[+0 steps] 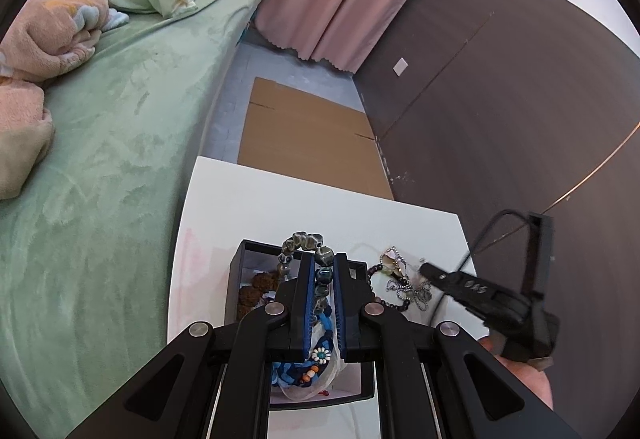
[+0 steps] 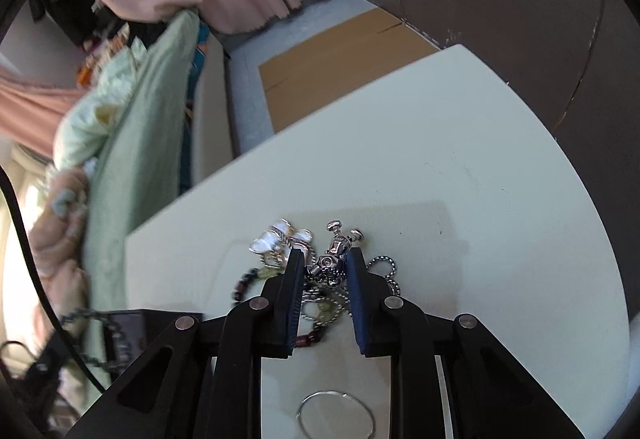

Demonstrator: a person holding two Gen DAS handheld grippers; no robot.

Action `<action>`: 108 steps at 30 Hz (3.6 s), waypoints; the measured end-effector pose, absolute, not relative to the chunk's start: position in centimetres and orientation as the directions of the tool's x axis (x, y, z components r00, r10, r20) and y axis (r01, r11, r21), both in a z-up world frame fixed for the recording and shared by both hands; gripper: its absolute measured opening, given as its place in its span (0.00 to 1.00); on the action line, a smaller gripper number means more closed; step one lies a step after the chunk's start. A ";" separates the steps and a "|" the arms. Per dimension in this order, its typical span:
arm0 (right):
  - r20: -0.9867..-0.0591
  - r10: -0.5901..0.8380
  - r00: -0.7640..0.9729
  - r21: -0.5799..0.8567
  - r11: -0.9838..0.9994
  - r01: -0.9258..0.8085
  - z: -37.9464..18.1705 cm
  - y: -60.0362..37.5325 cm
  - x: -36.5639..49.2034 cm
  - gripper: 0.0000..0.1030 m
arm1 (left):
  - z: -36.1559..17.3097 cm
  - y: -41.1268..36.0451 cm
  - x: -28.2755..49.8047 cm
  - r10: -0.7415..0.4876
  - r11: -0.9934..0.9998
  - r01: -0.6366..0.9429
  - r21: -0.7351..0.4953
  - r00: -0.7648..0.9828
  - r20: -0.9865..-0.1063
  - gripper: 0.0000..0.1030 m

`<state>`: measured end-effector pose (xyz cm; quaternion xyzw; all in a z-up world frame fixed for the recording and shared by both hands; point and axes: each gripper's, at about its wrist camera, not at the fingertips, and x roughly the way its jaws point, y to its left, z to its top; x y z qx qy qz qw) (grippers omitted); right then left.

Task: Organize jewelry
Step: 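Carry the grey bracelet into the box with the left tool while the right tool grasps the silver chain, then lift the silver chain necklace with the right tool and drop it into the box, then reach the left tool to the pink butterfly bead bracelet and close on it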

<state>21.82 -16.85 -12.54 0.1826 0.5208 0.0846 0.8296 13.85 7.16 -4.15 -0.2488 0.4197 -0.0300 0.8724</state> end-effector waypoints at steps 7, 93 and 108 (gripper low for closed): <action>-0.755 0.393 0.526 0.459 0.888 -0.005 -9.4 -17.0 20.0 0.22 | -5.0 7.5 14.4 -0.305 0.857 -0.159 -0.490 0.610 -0.731 0.10; -0.698 0.392 0.600 0.362 0.915 -0.177 1.3 -15.5 14.1 0.64 | -1.4 8.1 10.1 -0.291 0.850 -0.077 -0.522 0.757 -0.586 0.92; -0.783 0.461 0.418 0.499 0.866 -0.020 -9.3 -22.7 17.8 0.59 | -3.4 -1.0 16.5 -0.254 0.961 0.073 -0.266 0.610 -0.751 0.70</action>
